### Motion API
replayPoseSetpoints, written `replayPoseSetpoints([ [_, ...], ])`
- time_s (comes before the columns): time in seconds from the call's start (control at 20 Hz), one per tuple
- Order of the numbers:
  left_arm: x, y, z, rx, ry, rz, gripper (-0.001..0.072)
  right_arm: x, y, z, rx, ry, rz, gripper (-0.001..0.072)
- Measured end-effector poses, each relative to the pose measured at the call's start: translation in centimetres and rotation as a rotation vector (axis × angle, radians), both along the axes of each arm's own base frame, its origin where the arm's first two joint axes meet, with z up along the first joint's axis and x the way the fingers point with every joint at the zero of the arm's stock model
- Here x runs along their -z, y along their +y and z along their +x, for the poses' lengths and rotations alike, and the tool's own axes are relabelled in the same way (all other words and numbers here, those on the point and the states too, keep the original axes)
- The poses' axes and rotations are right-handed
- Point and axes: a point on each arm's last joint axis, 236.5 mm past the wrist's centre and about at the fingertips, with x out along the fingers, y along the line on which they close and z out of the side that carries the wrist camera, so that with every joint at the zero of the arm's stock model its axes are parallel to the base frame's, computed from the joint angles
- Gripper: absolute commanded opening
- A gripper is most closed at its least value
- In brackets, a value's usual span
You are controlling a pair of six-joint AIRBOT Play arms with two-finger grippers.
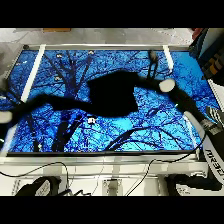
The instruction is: Fold the clothes and pants, and hang the long-sleeved shirts on hangers.
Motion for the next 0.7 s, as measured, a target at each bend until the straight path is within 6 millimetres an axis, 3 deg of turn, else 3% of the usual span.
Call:
replayPoseSetpoints([
  [0.15, -8.3, 6.6, 2.4, -0.152, -0.178, 0.061, 0.0003, -9.4, -5.5, 3.5, 0.156, -0.191, 0.060, 0.0014],
  [0.25, -11.3, 9.9, 2.4, -0.219, -0.232, 0.117, 0.0004, -13.1, -10.2, 4.6, 0.246, -0.238, 0.104, 0.0014],
  [0.3, -12.0, 11.3, 2.1, -0.242, -0.237, 0.154, 0.0004, -14.1, -12.7, 4.8, 0.283, -0.233, 0.121, 0.0014],
  [0.4, -11.8, 12.9, 1.5, -0.246, -0.199, 0.225, 0.0003, -13.4, -16.7, 4.5, 0.320, -0.151, 0.134, 0.0014],
  [0.55, -9.1, 14.6, 0.6, -0.222, -0.080, 0.348, 0.0005, -8.7, -22.2, 2.5, 0.351, 0.053, 0.018, 0.0014],
  [0.6, -7.5, 14.4, 0.4, -0.190, -0.022, 0.357, 0.0004, -6.2, -23.3, 1.0, 0.338, 0.159, -0.042, 0.0013],
  [0.7, -3.0, 13.2, -0.3, -0.096, 0.117, 0.339, 0.0005, -1.4, -23.0, -2.9, 0.255, 0.382, -0.097, 0.0014],
])
